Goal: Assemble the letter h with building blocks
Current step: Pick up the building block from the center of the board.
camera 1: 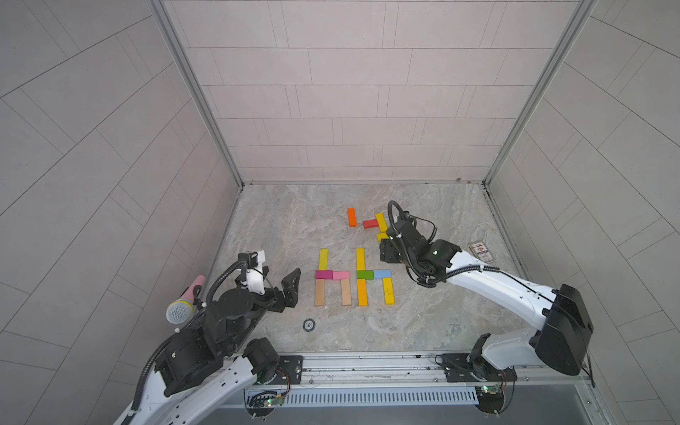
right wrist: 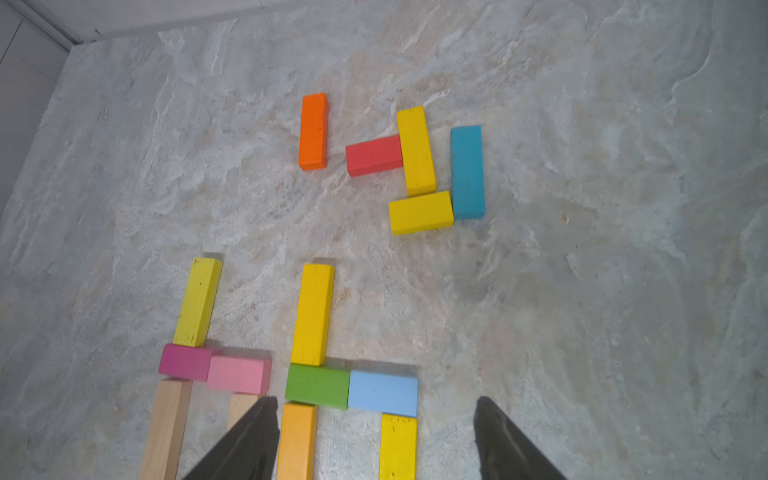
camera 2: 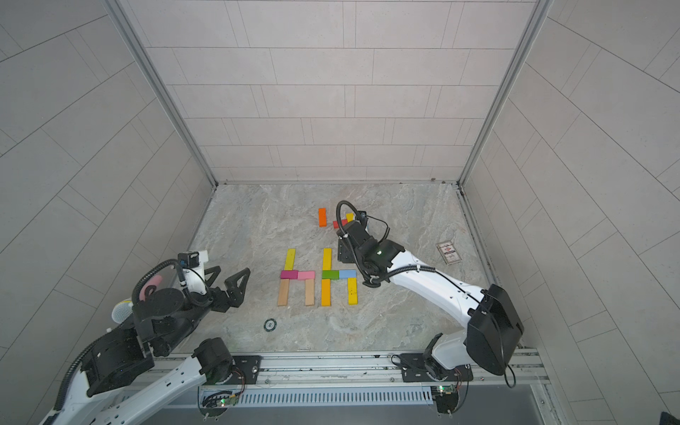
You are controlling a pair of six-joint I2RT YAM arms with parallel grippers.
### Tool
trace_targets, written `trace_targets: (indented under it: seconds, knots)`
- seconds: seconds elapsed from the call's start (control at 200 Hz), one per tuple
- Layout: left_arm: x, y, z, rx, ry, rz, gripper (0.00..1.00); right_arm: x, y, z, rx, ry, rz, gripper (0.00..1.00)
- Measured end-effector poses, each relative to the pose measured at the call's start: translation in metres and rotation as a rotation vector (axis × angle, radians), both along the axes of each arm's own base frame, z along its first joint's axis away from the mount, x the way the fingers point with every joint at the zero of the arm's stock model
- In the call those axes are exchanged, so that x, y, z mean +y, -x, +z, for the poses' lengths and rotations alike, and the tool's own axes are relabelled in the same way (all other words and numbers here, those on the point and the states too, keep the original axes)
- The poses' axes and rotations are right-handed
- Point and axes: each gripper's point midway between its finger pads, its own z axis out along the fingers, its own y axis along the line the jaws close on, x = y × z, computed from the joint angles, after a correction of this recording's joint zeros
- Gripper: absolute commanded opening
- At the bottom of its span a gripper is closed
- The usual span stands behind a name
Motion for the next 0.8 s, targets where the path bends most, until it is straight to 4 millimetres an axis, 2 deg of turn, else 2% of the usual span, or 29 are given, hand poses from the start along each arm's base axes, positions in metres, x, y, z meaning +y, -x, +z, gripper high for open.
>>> trace_targets:
  seconds: [0.1,0.23,0.305,0.415,0.6,0.801]
  knots:
    - [-0.001,-0.001,-0.001,0.004,-0.005,0.001,1.00,-0.001,-0.035,-0.013,0.043,0.004,-0.013,0.79]
    - [-0.002,-0.003,-0.003,0.013,-0.016,0.005,1.00,-0.002,-0.076,-0.058,0.144,0.037,-0.034,0.75]
    - [-0.001,-0.003,-0.004,0.015,-0.021,0.009,1.00,-0.007,-0.095,-0.082,0.190,0.065,-0.056,0.70]
    - [-0.001,-0.004,-0.004,0.017,-0.026,0.014,1.00,-0.022,-0.113,-0.106,0.231,0.097,-0.094,0.66]
    - [-0.001,-0.005,-0.005,0.017,-0.028,0.017,1.00,-0.049,-0.136,-0.116,0.247,0.117,-0.138,0.59]
    - [-0.002,-0.006,-0.006,0.021,-0.032,0.017,1.00,-0.067,-0.154,-0.130,0.275,0.098,-0.141,0.59]
